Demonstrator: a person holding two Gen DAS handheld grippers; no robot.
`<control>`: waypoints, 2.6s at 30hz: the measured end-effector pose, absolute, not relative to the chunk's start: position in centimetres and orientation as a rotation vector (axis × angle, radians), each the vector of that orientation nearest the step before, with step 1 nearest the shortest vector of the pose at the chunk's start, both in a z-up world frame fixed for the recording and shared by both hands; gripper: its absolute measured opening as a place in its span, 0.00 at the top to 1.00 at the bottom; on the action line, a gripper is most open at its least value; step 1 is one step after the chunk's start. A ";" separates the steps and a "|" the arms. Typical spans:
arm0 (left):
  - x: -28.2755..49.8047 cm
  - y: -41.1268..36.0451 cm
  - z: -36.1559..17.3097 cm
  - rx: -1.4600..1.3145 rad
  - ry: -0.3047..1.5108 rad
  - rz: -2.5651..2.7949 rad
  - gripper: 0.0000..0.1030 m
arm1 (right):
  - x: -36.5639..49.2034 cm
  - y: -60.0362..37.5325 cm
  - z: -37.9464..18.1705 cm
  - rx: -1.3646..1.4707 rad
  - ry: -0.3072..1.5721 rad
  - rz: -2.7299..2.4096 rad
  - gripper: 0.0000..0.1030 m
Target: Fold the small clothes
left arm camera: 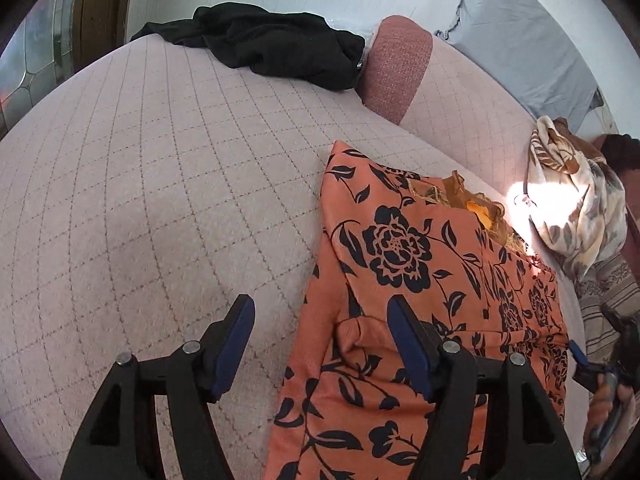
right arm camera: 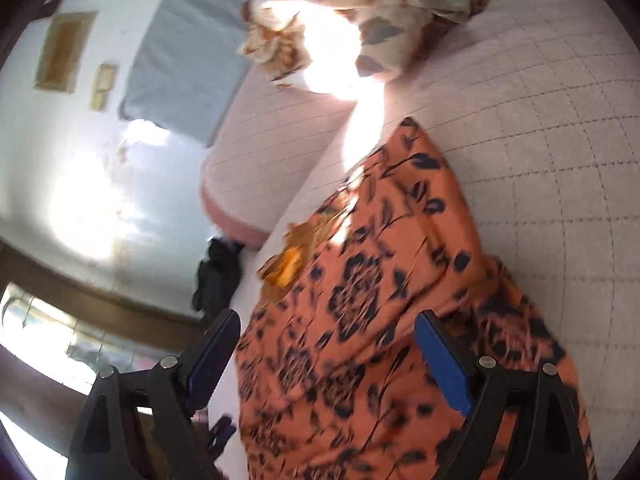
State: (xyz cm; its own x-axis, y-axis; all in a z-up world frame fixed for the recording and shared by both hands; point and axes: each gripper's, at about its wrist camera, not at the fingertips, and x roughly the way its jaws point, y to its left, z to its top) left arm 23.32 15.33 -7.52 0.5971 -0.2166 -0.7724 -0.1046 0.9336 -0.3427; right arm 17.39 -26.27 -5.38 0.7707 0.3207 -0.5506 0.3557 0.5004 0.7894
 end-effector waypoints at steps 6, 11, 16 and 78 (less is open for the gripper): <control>21.9 15.5 -6.8 -0.361 0.931 -0.108 0.33 | 18.6 -27.3 -7.6 1.097 0.760 -0.126 0.12; 21.6 12.7 -7.5 -0.241 0.971 -0.158 0.33 | 19.1 -27.1 -7.9 1.081 0.764 -0.146 0.11; 23.1 11.5 -9.2 -0.122 1.015 -0.076 0.43 | 19.0 -27.2 -7.7 1.090 0.769 -0.142 0.12; 22.6 15.1 -8.2 -0.288 0.898 0.109 0.28 | 34.0 -7.1 -8.7 0.973 0.961 0.284 0.20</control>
State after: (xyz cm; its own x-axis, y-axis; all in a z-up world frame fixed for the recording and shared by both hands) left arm 22.62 15.15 -8.19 0.6207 -0.0268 -0.7836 -0.2133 0.9559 -0.2017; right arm 34.05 -7.13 -8.72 0.5744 0.5964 -0.5606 0.1962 0.5646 0.8017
